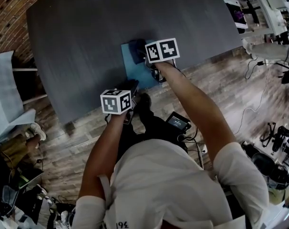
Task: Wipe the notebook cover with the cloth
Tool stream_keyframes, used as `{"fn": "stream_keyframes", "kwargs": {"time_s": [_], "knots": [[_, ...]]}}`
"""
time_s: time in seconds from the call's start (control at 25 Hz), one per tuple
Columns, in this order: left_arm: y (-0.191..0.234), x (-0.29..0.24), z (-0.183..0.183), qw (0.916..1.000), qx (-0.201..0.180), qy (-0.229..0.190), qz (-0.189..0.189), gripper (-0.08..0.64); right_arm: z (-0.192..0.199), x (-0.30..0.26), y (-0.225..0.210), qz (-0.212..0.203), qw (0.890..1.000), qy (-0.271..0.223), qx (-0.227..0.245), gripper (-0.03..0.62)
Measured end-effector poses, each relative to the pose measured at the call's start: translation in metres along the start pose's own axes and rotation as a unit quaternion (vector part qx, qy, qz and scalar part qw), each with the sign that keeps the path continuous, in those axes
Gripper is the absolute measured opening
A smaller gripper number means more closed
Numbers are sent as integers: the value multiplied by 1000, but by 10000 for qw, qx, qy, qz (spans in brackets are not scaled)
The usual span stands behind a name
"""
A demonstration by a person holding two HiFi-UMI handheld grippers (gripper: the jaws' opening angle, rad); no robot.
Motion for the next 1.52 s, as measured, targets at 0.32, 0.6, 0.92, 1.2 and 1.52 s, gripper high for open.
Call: {"fn": "stream_keyframes", "kwargs": {"time_s": [0.32,0.6,0.92,1.2,1.52], "knots": [[0,-1,0,10000,-24,-43,0,81,7,20,-28,352,9993,-90,6,114],[-3,-1,-1,9999,-70,-25,137,124,14,41,-54,731,9972,-148,-33,114],[-12,3,1,9991,-306,105,272,207,21,74,-81,1553,9876,-165,157,107],[-11,23,1,9979,-607,-159,141,118,11,96,-65,1365,9889,-571,133,107],[-14,34,7,9976,-598,-211,289,35,16,65,10,271,9981,-543,137,107]]}}
Point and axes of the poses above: the fingertips, and each gripper's own axes: x backward along the fingers, y to its left, z out of its underside, the point moved 6 cm from there along x, backward along the fingers, and after that the axes turned 2 degrees about z, right-handed, at the moved point
